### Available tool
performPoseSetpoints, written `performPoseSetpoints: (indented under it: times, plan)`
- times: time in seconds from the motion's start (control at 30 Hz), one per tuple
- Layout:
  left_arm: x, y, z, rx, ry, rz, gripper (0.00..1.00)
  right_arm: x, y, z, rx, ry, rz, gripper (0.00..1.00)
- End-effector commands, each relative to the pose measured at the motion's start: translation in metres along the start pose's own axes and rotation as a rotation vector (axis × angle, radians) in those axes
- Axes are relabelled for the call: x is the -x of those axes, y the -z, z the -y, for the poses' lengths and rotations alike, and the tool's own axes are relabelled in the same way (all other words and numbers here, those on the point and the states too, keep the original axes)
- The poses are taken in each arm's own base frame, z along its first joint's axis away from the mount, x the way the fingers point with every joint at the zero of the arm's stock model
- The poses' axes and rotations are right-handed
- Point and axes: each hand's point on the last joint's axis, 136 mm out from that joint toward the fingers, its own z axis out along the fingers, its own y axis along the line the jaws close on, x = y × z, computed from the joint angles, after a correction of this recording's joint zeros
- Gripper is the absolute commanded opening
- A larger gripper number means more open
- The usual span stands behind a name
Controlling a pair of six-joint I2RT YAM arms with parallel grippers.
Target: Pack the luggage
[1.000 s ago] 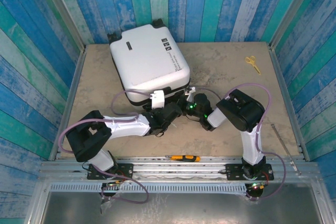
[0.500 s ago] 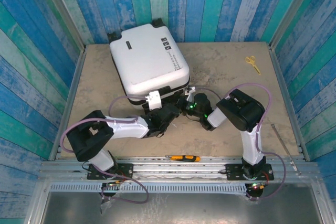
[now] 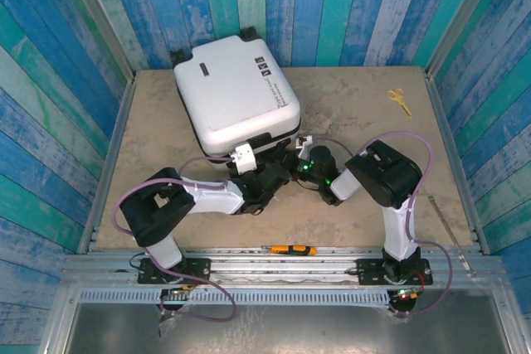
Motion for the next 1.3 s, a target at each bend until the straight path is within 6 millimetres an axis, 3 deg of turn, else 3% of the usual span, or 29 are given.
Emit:
performPoseSetpoints:
  times: [0.0,0.37,0.4,0.6,0.87,1.1,1.27]
  plan:
    - [0.002,-0.018,-0.003,-0.02,0.005,-0.004,0.0,-0.016,0.011,-0.002,0.009,0.203,-0.058,0.01]
    - [-0.018,-0.001,0.083,-0.323,-0.015,-0.181,0.0,-0.021,0.004,0.002,0.018,0.258,-0.096,0.0]
    - [-0.024,0.012,0.098,-0.371,-0.028,-0.2,0.0,-0.023,0.003,0.002,0.021,0.263,-0.101,0.0]
    - [-0.035,0.021,0.129,-0.473,-0.032,-0.263,0.0,-0.037,0.0,0.005,0.023,0.287,-0.13,0.0]
    - [-0.03,0.038,0.176,-0.631,-0.114,-0.317,0.0,-0.054,-0.004,0.019,0.058,0.285,-0.16,0.01]
    - [-0.015,0.047,0.186,-0.668,-0.074,-0.327,0.0,-0.059,0.0,0.031,0.093,0.291,-0.137,0.01]
    - [0.014,0.059,0.188,-0.698,0.01,-0.307,0.0,-0.06,0.004,0.035,0.077,0.323,-0.128,0.01]
